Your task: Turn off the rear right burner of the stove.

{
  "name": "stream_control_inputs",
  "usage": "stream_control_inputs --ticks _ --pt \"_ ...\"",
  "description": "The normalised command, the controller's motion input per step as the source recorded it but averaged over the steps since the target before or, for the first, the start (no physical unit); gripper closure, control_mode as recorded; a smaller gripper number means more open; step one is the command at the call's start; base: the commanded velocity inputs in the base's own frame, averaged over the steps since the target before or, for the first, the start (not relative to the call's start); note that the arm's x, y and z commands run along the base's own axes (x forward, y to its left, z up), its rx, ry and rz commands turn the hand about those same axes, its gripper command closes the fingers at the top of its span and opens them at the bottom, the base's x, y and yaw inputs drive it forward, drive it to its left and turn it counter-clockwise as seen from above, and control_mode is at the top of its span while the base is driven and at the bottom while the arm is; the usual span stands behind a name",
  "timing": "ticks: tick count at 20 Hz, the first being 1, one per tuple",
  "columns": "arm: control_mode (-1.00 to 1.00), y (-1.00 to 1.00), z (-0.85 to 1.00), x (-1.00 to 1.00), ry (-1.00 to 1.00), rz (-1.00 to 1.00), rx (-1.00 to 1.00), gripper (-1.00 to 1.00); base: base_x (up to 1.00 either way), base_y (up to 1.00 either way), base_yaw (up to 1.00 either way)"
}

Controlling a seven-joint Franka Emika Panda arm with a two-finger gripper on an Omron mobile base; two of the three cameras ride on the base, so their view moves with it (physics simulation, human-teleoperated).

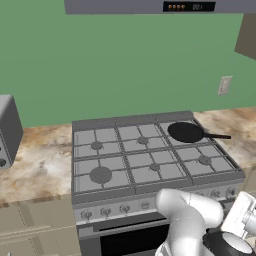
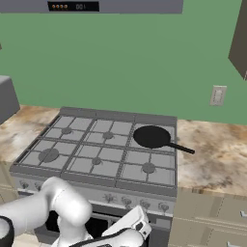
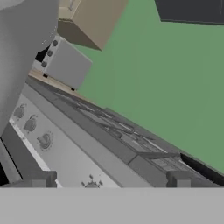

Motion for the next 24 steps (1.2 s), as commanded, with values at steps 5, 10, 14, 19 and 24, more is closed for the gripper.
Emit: stream_control_inputs --ticks 5,10,14,19,24 --pt "-1.00 -0.24 -0.15 0.06 0.00 -0.04 0.17 -1.00 0.00 0.00 0.00" --pt "-1.00 -0.16 -0.23 0.05 0.00 -0.08 0.18 -1.00 0.00 0.00 0.00" --pt "-1.00 -0.16 -0.09 0.19 0.00 -0.06 0.13 -1.00 0.00 0.00 0.00" --pt "-1.00 -0.18 -0.03 0.27 0.00 0.00 0.07 -1.00 0.00 0.00 0.00" --pt "-1.00 -0.08 -0.05 0.30 0.03 0.00 0.04 -1.00 0.00 0.00 0.00"
